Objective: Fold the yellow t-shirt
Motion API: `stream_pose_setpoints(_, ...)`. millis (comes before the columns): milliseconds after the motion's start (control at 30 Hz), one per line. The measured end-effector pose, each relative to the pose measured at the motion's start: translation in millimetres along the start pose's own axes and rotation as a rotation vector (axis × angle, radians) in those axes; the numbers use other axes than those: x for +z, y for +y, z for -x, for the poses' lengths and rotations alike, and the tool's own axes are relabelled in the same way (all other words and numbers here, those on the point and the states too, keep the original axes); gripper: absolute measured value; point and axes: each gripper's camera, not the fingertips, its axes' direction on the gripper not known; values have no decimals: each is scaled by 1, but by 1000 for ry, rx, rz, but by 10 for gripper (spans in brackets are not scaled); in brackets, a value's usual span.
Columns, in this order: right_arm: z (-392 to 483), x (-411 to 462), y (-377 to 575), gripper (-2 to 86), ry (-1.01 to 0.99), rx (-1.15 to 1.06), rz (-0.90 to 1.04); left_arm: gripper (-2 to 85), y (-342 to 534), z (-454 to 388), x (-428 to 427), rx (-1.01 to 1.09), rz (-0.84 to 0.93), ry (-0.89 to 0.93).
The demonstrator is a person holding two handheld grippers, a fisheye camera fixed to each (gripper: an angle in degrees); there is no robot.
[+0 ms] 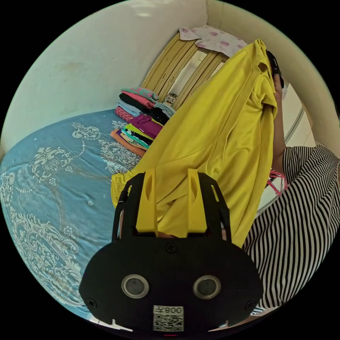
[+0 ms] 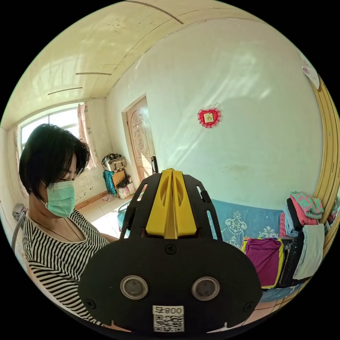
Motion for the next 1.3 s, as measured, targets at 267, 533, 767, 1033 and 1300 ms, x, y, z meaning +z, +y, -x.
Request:
stream_pose_setpoints(267,26,-31,-10,-1,-54,-39,-23,125,29,-19,-1,1,8,19)
stream_pose_setpoints(533,40,-59,-19,-1,-18,-53,-12,36,21,-30,29,-46,48,-98)
stream_pose_setpoints(767,16,-95,-8,-2,12,25,-81,13,48,-33,-46,-113,-114,-73)
stream_pose_setpoints(1033,1,-106,-6,-2,-39,64,-98,28,68,-48,-101,-109,-218,-81)
stream_pose_setpoints(1300,10,-110,-23,-2,-38,20,-69,91,81,-84,-24,-58,30,3)
